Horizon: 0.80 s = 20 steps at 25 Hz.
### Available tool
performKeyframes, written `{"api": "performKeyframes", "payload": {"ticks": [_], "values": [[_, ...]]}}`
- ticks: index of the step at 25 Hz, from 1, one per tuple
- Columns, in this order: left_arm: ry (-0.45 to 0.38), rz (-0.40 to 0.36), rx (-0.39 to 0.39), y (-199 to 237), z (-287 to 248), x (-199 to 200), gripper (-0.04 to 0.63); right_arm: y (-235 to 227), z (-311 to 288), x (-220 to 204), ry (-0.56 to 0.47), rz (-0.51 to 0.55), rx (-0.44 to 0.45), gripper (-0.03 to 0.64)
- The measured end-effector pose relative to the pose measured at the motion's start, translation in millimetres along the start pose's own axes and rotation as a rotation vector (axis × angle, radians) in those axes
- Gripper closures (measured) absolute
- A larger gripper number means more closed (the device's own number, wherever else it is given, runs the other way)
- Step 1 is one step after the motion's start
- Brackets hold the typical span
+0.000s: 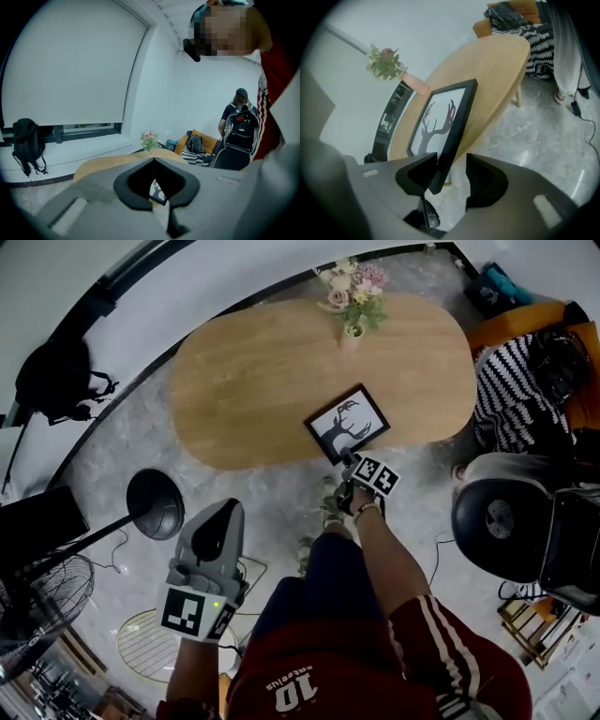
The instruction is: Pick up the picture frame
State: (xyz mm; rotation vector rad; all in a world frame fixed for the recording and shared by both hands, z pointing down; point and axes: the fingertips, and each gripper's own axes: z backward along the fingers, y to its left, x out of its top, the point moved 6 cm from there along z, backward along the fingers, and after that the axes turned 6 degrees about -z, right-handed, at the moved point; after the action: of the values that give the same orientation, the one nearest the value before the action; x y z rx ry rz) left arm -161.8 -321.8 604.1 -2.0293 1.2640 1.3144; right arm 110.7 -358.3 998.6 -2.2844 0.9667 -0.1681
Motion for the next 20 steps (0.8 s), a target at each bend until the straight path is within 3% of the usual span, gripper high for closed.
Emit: {"api": "performKeyframes", "payload": {"ticks": [5,8,11,20], "values": [[0.01,0.005,-0.003,-0.5,-1.4,-4.4,0.592,-5.4,-5.0,-3.2,0.004,-0.157,0.131,0.46],[0.029,0.025,-0.001,-0.8,-2.0,-7.6,0.592,-7.6,-4.6,-3.9,-0.003,-0.19,0.165,0.466],[-0.01,0.026,0.0,-0.9,-5.2,-3.1,0.592,-9.3,-3.2,-6.6,-0.008,-0.24,0.195,0.513],[-0.018,0.021,0.0,-7.2,-2.4,3.7,0.592,-10.7,12.3,-6.4,0.0,-0.243,0.22,0.543]]}}
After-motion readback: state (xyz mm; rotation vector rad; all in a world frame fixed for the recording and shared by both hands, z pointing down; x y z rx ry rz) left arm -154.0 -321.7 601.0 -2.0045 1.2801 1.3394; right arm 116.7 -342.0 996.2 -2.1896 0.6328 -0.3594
